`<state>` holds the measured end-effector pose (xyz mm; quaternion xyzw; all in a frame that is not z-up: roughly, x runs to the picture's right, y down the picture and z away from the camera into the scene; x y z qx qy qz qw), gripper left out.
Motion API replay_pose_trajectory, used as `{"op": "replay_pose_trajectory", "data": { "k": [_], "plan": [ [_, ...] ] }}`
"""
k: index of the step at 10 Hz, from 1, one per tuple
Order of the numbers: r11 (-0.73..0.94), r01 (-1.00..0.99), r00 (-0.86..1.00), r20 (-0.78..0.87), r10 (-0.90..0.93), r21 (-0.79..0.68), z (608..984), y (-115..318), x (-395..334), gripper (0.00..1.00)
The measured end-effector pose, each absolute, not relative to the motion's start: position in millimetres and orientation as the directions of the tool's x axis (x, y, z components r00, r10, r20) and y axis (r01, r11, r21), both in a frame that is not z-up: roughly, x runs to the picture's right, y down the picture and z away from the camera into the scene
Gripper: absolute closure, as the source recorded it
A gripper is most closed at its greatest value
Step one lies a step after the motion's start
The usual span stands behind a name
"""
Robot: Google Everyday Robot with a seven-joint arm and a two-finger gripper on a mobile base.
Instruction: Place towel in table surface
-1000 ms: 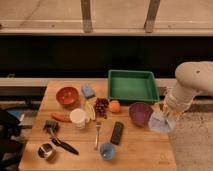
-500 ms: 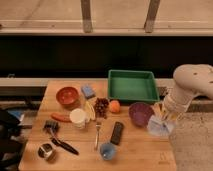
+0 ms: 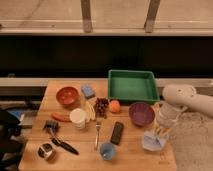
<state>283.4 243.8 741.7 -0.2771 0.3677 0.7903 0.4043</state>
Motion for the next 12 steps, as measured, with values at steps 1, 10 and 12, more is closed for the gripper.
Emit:
{"op": "replay_pose_trajectory", "data": {
  "k": [1,10,12],
  "plan": [
    [-0.391,-0.845,-0.515,-0.755,0.406,0.366,747,256,281,1.00],
    [-0.363,-0.864,-0.476,-0.802,0.360,0.350,748,271,275,0.44],
    [-0.364,-0.863,-0.477,-0.802,0.360,0.350,748,271,275,0.44]
  ]
}}
